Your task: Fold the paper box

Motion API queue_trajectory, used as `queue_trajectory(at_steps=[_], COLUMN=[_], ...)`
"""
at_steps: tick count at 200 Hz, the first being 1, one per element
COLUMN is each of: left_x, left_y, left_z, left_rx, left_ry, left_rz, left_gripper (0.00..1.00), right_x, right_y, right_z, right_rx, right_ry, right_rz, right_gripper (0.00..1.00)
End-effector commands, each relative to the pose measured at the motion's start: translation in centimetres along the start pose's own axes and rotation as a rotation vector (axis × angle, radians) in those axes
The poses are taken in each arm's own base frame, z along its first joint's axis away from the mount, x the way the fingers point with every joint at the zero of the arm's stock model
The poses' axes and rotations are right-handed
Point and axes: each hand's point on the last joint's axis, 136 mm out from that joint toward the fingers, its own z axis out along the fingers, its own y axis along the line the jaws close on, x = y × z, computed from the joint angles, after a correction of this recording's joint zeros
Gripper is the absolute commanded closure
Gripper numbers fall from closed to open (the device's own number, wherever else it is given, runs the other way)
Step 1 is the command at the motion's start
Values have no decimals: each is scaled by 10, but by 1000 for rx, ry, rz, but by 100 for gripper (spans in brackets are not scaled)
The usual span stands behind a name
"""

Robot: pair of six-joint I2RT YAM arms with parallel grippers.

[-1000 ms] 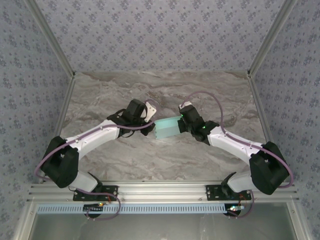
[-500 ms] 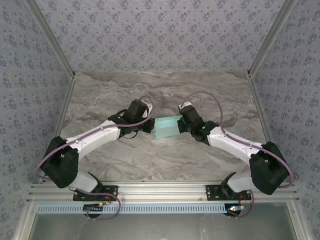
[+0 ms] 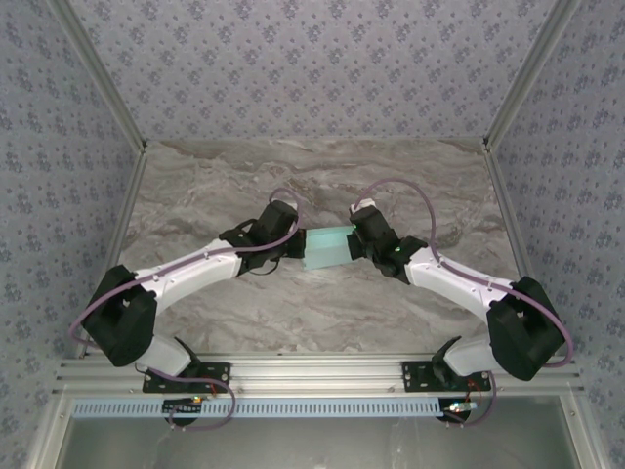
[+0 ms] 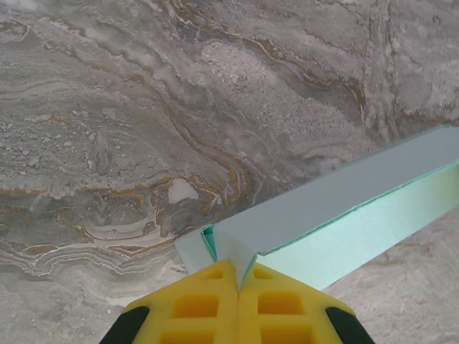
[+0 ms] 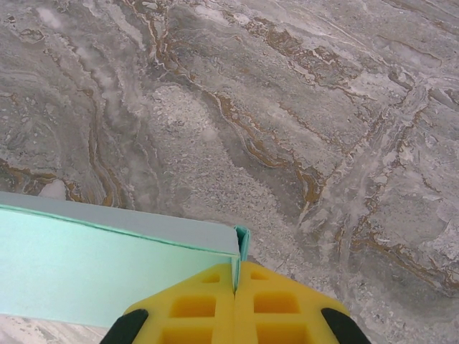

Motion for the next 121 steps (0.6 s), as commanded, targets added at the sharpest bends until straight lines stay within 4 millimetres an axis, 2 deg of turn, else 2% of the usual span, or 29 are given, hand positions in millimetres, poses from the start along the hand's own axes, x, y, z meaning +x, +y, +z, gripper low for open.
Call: queue_trajectory(at_steps=[1, 121], left_x=[-16, -6], left_y=[-24, -26], left_z=[-4, 0], left_rx=[106, 109], left_ry=[-89, -115], left_rz=[-94, -176], left_gripper=[100, 100], right_x=[27, 30], right_y=[9, 11], right_z=[2, 3], right_rx=[-26, -35], right_ry=[90, 83], right_rz=[-34, -28], right_gripper=[100, 100])
